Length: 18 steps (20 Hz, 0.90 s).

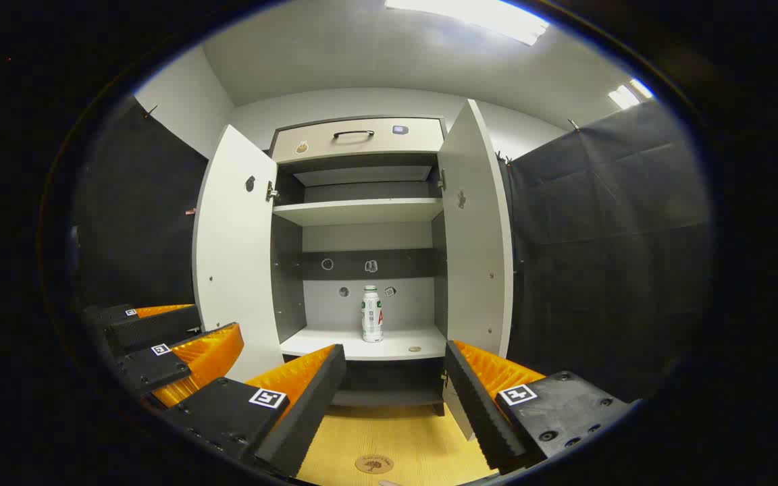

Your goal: Grasp the bottle in the cabinet with the left hand and place it on the coaster, then close the right door with the right hand and the left door with the left hand.

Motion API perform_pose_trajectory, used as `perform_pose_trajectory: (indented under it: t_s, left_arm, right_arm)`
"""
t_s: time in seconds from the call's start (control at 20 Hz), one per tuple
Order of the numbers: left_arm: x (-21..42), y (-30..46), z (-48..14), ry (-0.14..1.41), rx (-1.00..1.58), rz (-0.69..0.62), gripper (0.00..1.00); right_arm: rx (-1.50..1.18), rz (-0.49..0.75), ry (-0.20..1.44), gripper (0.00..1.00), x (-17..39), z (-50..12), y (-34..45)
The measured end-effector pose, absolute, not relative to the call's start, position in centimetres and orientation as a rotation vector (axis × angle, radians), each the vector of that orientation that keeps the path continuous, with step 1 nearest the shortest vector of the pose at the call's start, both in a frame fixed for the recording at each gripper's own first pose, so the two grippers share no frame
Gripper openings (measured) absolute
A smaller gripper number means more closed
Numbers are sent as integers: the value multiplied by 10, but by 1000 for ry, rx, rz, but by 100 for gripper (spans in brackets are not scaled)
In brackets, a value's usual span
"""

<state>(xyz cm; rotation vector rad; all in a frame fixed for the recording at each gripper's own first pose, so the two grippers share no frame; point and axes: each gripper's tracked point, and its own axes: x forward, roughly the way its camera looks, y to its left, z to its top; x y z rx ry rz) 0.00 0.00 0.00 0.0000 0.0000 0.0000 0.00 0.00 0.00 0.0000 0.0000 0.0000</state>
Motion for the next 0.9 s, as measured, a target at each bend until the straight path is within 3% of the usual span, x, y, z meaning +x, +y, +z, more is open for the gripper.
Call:
perform_pose_trajectory:
  t_s: [0.9]
  left_arm:
    - [25, 13, -23, 38, -6, 40, 86]
  right_arm:
    - [-30, 5, -26, 98, 28, 0, -5]
